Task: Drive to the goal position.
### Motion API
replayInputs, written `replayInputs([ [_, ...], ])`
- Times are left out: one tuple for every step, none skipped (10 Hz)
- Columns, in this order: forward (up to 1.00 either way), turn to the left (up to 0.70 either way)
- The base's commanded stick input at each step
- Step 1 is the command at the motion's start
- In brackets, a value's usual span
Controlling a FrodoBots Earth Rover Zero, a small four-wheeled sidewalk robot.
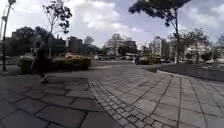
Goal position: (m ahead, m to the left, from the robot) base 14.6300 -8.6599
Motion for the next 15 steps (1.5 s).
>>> replayInputs([
  [0.00,0.00],
  [0.00,0.00],
  [0.00,0.00],
  [0.00,0.00],
  [0.00,0.00],
  [0.00,0.00],
  [0.16,0.00],
  [0.39,0.00],
  [0.63,0.00],
  [0.70,0.00],
  [0.70,0.00],
  [0.70,0.00],
  [0.70,0.00],
  [0.70,0.00],
  [0.70,0.00],
])
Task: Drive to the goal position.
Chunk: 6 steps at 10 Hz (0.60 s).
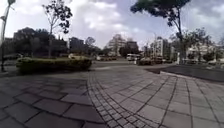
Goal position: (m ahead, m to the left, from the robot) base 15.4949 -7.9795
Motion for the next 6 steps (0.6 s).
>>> replayInputs([
  [0.70,0.00],
  [0.70,0.00],
  [0.70,0.00],
  [0.70,0.00],
  [0.70,0.00],
  [0.70,0.00],
])
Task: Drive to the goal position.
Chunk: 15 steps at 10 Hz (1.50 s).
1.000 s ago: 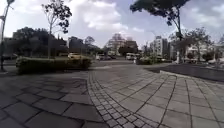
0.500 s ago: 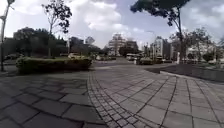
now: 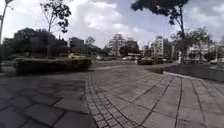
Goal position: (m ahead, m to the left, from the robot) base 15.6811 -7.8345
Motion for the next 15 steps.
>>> replayInputs([
  [0.67,0.00],
  [0.38,0.00],
  [0.09,0.00],
  [0.00,0.00],
  [0.00,0.00],
  [0.00,0.00],
  [0.00,0.00],
  [0.00,0.00],
  [0.00,0.00],
  [0.00,0.00],
  [0.00,0.00],
  [0.00,0.00],
  [0.19,0.00],
  [0.69,0.00],
  [0.70,0.00],
])
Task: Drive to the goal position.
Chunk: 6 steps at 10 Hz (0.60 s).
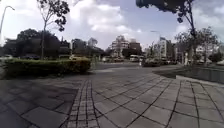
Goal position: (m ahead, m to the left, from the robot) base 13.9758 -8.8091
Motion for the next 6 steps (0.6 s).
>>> replayInputs([
  [0.70,0.00],
  [0.70,0.00],
  [0.70,0.00],
  [0.70,0.00],
  [0.70,0.00],
  [0.70,0.00],
])
